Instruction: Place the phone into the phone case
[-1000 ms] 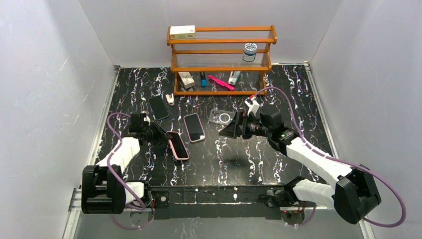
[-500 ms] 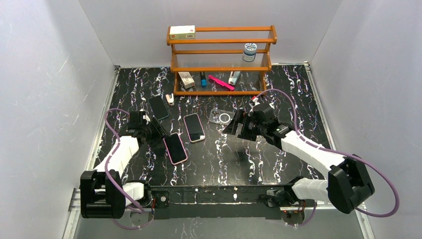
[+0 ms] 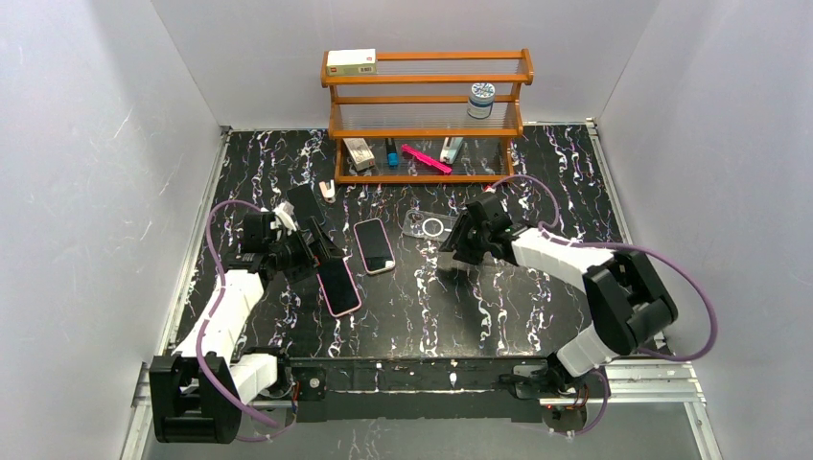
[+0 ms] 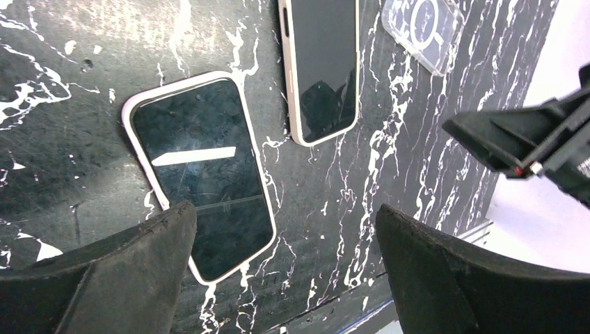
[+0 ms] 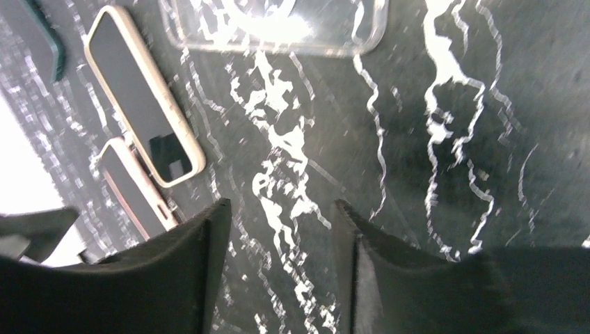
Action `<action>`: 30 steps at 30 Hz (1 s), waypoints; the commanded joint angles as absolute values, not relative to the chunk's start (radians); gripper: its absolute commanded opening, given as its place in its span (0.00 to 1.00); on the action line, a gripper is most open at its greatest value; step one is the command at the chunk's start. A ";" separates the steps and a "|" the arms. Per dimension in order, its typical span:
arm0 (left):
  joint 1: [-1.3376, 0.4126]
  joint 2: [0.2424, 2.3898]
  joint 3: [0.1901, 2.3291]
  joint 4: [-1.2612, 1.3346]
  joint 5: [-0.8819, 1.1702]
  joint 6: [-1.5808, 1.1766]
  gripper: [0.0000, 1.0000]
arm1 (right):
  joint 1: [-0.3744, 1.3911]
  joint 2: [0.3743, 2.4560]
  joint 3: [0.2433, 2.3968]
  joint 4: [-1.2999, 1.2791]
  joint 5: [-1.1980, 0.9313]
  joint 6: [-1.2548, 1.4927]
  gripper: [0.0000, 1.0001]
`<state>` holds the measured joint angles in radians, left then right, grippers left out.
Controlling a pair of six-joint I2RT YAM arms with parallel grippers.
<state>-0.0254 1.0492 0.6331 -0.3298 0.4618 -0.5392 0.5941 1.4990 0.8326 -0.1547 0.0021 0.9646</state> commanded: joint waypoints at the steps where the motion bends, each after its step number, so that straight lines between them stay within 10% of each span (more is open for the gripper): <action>1: -0.029 1.023 0.667 -0.355 0.539 -0.496 0.98 | 0.576 1.574 0.943 -0.089 0.076 0.833 0.50; 12: -0.029 0.970 0.670 -0.353 0.549 -0.485 0.98 | 0.529 1.744 1.156 -0.119 0.067 0.095 0.56; 30: -0.028 0.927 0.670 -0.356 0.520 -0.488 0.98 | 0.450 1.932 1.265 -0.099 -0.177 -0.163 0.61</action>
